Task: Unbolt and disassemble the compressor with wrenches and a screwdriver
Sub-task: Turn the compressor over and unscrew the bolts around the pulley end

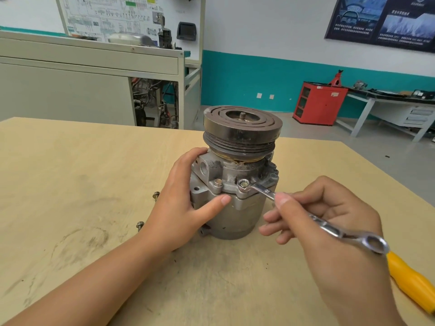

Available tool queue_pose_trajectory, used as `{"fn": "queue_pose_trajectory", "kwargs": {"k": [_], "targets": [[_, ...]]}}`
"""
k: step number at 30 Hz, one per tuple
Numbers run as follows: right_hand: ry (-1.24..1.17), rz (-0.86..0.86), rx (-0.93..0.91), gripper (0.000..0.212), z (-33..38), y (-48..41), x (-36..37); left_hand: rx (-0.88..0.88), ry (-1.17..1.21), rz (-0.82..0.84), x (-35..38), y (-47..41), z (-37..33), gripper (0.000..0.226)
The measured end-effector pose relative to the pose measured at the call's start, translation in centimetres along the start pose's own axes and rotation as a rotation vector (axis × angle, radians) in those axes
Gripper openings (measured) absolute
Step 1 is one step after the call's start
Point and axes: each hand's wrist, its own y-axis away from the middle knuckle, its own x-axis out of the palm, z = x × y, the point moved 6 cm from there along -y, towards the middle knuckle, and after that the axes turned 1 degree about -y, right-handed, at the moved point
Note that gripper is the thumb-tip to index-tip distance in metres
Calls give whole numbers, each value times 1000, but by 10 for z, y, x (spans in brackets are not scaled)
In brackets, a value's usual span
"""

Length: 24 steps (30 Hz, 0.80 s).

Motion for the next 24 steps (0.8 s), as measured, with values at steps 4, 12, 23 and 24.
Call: {"fn": "queue_pose_trajectory", "kwargs": {"k": [4, 12, 23, 24], "targets": [[-114, 9, 118, 14, -16, -14, -14, -8, 3, -1, 0, 0, 1, 73], [-261, -112, 162, 10, -33, 6, -6, -7, -1, -4, -1, 0, -2, 73], [-388, -1, 397, 12, -55, -53, -17, 7, -22, -2, 0, 0, -2, 70], [-369, 4, 390, 10, -57, -59, -15, 11, -22, -3, 0, 0, -2, 69]]}}
